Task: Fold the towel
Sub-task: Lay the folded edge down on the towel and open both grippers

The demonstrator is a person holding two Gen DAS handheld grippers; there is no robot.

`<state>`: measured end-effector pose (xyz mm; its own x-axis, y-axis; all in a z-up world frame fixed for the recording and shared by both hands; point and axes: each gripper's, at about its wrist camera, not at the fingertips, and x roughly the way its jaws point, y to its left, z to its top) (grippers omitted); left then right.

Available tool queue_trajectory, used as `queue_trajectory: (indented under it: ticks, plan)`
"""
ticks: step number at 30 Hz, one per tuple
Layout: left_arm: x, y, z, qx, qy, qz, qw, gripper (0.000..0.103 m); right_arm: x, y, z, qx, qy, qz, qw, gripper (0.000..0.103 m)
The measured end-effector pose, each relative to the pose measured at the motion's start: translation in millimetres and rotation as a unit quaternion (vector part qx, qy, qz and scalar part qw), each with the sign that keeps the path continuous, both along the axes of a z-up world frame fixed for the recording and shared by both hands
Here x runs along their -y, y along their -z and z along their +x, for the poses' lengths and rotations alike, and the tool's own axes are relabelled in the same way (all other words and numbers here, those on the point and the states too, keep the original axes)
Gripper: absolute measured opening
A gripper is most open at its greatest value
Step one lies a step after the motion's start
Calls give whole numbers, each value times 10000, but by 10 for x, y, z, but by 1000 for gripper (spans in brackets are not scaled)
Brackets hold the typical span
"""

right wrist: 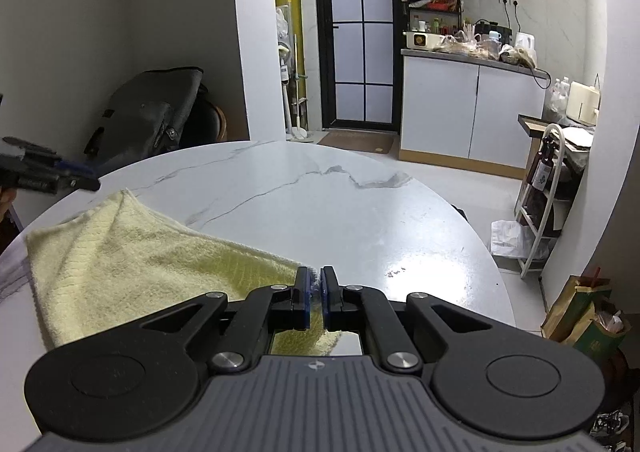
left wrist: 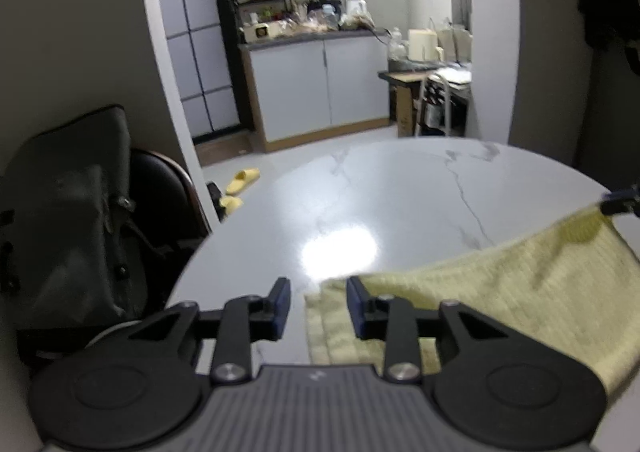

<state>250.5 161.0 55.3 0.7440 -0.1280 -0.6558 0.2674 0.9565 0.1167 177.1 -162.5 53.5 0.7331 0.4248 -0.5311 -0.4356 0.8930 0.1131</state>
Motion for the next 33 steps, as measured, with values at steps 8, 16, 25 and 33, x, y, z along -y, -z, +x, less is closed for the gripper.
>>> queue_trajectory:
  ticks: [8,16,25,33]
  plan:
    - [5,98,-164,-359,269,40,9990,16,-38,-89,-22,161,-20,-26,9999,6]
    - [58,185,-241,-527,217,178,9982,15,-68,-141,-37,208,-70,-170,9996,6]
    - [24,210,-320,-519,61,104,9986,17,-76,-134,-35,183,-80,-236,9995,6]
    - [26,218,-370,-443,-13,-44,9990,3,-68,-65,0,148,-38,-347,9993,6]
